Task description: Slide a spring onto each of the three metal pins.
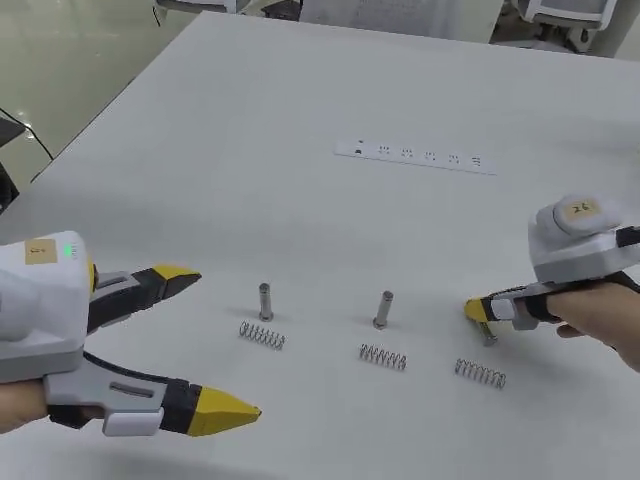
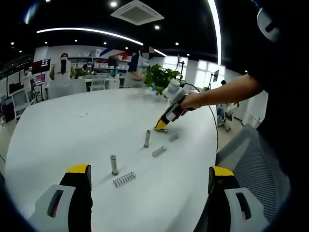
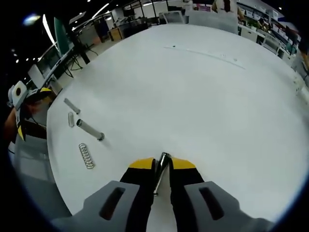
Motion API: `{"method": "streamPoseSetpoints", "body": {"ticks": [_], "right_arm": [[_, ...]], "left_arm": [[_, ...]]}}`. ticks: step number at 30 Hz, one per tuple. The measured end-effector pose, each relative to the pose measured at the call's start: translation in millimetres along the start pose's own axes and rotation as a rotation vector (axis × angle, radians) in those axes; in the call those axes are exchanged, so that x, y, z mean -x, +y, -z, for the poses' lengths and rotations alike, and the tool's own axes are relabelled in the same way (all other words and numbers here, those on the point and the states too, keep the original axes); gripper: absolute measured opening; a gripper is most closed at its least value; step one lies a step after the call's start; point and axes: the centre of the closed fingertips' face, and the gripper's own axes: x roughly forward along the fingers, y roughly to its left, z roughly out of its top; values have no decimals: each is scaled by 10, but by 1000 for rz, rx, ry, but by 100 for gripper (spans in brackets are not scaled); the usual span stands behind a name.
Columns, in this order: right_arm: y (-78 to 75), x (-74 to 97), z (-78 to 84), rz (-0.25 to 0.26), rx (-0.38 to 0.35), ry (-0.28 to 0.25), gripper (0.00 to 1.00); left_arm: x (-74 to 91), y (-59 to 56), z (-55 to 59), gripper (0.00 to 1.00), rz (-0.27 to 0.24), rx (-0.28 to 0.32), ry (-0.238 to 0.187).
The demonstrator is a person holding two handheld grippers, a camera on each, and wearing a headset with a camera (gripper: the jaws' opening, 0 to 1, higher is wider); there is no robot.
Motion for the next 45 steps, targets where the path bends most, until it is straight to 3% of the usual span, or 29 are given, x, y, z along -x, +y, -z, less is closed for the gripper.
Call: {"method": "streamPoseSetpoints", "body": {"ticks": [4, 13, 20, 28, 45], "right_arm": [[-31, -5, -1, 18, -25, -1, 8], [31, -7, 58, 35, 16, 27, 5], [101, 108, 45, 12, -13, -23, 5], [142, 243, 2, 9, 8, -85, 5], [157, 365, -80, 45, 79, -143, 5]], "left_arm": [[1, 9, 2, 98, -1, 3, 0], [-13, -11, 13, 98, 5, 2, 2], [-8, -20, 14, 98, 3, 1, 1], [-19, -46, -3, 98, 5, 0, -1], [-36, -84, -39, 98, 18, -8, 6]]}}
